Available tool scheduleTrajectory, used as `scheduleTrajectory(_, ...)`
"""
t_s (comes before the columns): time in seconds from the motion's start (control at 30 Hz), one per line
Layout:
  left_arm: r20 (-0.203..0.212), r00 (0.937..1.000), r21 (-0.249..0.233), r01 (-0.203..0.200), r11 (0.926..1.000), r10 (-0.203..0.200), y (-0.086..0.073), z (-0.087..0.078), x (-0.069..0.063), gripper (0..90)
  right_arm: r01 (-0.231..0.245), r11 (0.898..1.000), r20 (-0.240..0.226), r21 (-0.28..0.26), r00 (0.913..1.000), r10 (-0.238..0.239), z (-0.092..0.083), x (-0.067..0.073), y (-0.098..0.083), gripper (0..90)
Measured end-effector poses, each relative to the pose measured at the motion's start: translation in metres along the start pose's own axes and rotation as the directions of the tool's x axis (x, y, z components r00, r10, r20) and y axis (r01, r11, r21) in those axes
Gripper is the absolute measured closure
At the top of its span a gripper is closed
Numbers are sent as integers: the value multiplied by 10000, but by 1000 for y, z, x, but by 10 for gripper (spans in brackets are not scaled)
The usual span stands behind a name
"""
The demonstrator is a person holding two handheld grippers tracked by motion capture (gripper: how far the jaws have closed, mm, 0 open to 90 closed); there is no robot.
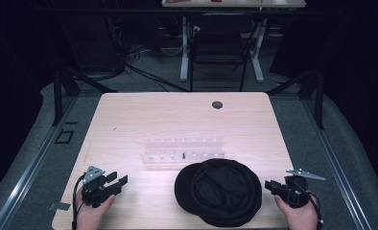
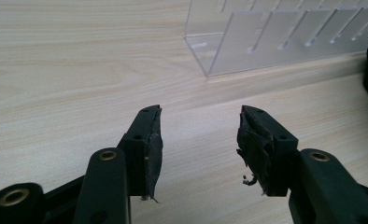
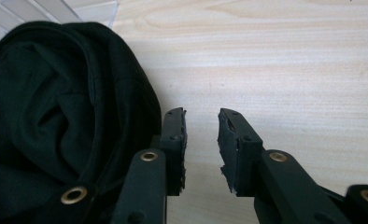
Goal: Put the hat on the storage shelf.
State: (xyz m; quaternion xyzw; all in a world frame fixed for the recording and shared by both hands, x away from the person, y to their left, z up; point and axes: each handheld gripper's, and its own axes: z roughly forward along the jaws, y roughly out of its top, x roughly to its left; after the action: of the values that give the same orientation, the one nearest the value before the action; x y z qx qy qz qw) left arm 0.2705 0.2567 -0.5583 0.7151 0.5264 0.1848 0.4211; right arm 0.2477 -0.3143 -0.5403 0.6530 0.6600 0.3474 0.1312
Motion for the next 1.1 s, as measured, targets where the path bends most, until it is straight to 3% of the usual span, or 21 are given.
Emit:
scheduleTrajectory(0.47, -73, 9999, -120, -103, 9999, 102, 0, -2, -3, 496, -206, 9954, 196, 937, 9996, 189, -7, 8, 11, 704)
scheduleTrajectory(0.83, -45, 9998, -80, -182, 9998, 181, -1, -3, -5, 503, -132, 9912, -119, 1319, 9998, 149, -13, 17, 26, 762)
scheduleTrajectory(0.87, -33, 9999, -98, -170, 9998, 169, -1, -2, -5, 502, -70, 9894, -200, 1448, 9997, 100, -16, 18, 29, 764)
scheduleTrajectory(0.9, -30, 9998, -83, -197, 9998, 197, -1, -2, -6, 502, 300, 9827, 107, 1829, 9994, -326, -20, 17, 33, 764)
scheduleTrajectory(1.0, 21, 9998, -59, -209, 9998, 209, -1, -2, -6, 502, 32, 9863, -242, 1652, 9997, 8, -20, 20, 34, 764)
scheduleTrajectory(1.1, 32, 9998, -11, -220, 9998, 220, -1, -2, -6, 501, -98, 9832, -444, 1825, 9988, 182, -22, 20, 39, 764)
